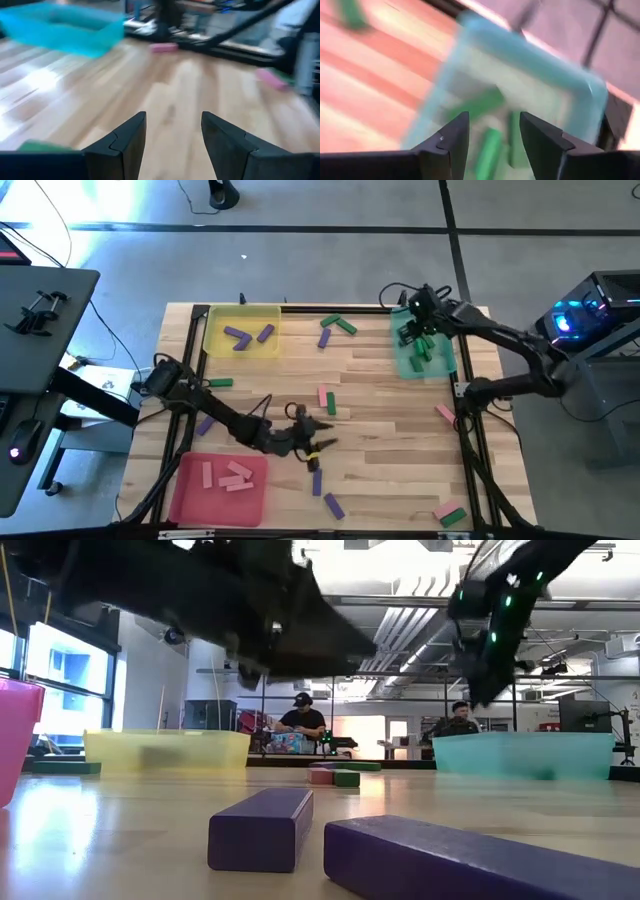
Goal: Sort blocks
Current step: Put the purple wooden block into the yellow bin
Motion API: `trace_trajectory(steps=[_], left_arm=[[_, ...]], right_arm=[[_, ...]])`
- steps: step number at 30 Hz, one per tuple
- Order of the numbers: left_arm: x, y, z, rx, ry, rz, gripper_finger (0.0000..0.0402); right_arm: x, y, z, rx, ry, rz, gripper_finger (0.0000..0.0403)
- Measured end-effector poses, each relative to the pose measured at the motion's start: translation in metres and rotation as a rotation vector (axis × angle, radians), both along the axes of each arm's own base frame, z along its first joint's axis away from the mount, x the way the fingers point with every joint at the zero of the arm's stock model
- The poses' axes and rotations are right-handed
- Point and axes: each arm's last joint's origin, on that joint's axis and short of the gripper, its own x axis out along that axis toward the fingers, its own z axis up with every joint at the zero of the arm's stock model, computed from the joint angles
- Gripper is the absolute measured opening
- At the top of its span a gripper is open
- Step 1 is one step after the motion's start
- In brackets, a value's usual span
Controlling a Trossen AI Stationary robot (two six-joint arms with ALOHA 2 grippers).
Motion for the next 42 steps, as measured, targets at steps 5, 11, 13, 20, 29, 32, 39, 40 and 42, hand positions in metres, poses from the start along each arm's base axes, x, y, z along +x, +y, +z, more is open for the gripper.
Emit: trace_trajectory(steps=[5,11,13,20,29,32,39,40,42], left_arm=[[0.005,0.036,0.011,-0.040,0.047,0.115,0.0179],[0.015,0.082,0.044,0.041,0.211,0.213,0.0179],[0.022,0.096,0.058,0.083,0.302,0.248,0.0179],[0.045,0.146,0.099,0.206,0.487,0.346,0.0179],[0.039,0.205,0.094,0.142,0.506,0.482,0.0179],[0.039,0.219,0.091,0.095,0.504,0.491,0.0181],[0.045,0.249,0.058,-0.005,0.548,0.467,0.0220],[0.047,0.253,0.052,-0.021,0.546,0.477,0.0228],[0.046,0.263,0.039,-0.061,0.562,0.516,0.0242]], right_arm=[[0.018,0.049,0.033,-0.126,-0.174,0.198,0.0161],[0.032,0.116,0.047,-0.225,-0.336,0.371,0.0161],[0.036,0.135,0.040,-0.250,-0.369,0.400,0.0161],[0.045,0.191,-0.005,-0.271,-0.504,0.501,0.0161],[0.042,0.242,-0.051,-0.261,-0.688,0.495,0.0161],[0.040,0.254,-0.061,-0.256,-0.711,0.479,0.0161],[0.042,0.273,-0.079,-0.251,-0.751,0.428,0.0161],[0.042,0.275,-0.082,-0.248,-0.750,0.430,0.0161],[0.045,0.279,-0.086,-0.238,-0.767,0.425,0.0161]])
